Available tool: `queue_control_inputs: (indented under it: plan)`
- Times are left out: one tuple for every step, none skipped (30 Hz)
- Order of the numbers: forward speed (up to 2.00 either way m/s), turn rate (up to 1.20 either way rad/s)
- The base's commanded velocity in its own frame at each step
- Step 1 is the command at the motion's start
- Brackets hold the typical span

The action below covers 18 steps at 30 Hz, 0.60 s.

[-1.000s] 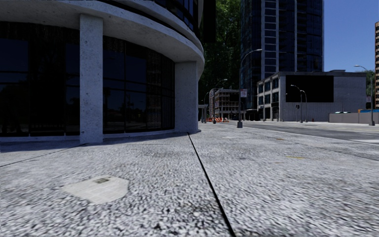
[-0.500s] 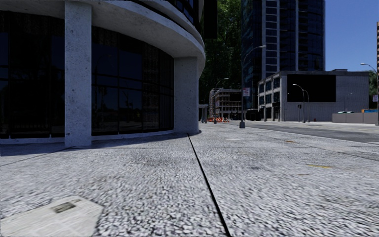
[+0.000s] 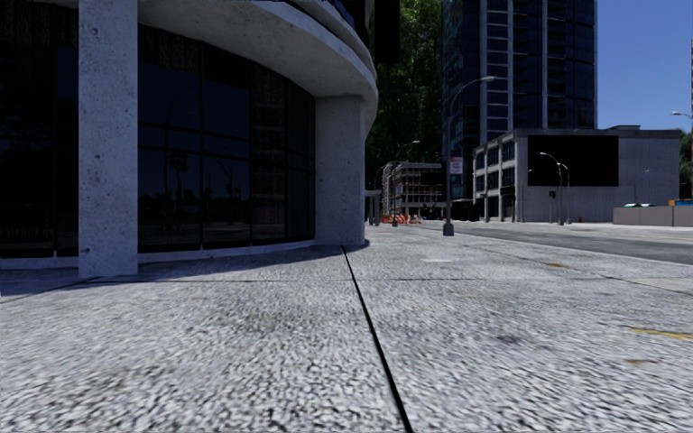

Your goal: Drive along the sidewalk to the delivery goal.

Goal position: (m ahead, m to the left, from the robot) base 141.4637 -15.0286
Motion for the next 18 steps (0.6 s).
queue_control_inputs:
  plan:
    - [2.0, 0.0]
    - [2.0, 0.0]
    - [2.0, 0.0]
    - [2.0, 0.0]
    - [2.0, 0.0]
    - [2.0, 0.0]
    - [2.0, 0.0]
    - [2.0, 0.0]
    - [2.0, 0.0]
    - [2.0, 0.0]
    - [2.0, -0.33]
    - [2.0, -0.58]
    - [2.0, -0.85]
    - [2.0, -0.97]
    - [2.0, -1.2]
    - [2.0, -1.2]
    - [2.0, -0.42]
    - [2.0, -0.01]
